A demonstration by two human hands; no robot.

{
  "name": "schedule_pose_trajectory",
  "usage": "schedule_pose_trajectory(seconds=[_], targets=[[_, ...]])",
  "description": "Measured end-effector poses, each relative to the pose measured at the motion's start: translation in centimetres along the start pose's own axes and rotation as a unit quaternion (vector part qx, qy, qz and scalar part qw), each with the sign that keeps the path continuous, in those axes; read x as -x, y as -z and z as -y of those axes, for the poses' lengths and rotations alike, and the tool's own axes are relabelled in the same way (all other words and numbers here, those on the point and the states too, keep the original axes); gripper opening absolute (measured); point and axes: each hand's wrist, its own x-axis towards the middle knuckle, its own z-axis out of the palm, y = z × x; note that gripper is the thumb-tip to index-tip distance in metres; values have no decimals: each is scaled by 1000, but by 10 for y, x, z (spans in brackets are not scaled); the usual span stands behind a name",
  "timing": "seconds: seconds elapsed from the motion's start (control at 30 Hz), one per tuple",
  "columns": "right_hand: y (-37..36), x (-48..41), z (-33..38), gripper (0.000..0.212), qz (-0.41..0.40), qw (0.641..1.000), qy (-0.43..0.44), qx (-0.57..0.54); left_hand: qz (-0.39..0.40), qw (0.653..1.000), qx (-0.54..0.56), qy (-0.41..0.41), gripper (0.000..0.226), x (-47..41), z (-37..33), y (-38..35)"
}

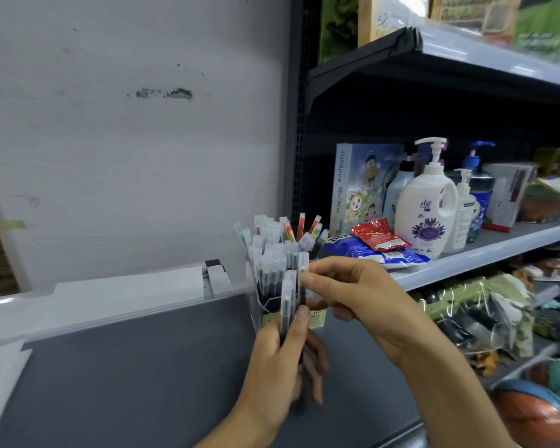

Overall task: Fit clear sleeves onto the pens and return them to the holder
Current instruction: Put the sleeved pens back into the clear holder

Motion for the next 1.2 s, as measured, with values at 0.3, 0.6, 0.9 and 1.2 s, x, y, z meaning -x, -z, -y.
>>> schedule_pose_trajectory(seconds=[0.3, 0.6, 0.9, 1.2], targets=[[7, 1, 10, 6, -171, 976, 131, -23, -65, 997, 5, -42, 31, -1, 0, 0], [17, 6, 16, 12, -291, 940, 177, 3, -38, 999, -26, -14, 54, 5, -2, 2], [18, 9, 19, 23, -299, 935, 189, 5, -51, 998, 16, -24, 38, 1, 2, 2], [11, 4, 13, 25, -301, 926, 222, 44, -133, 989, -18, -55, 29, 2, 0, 3]])
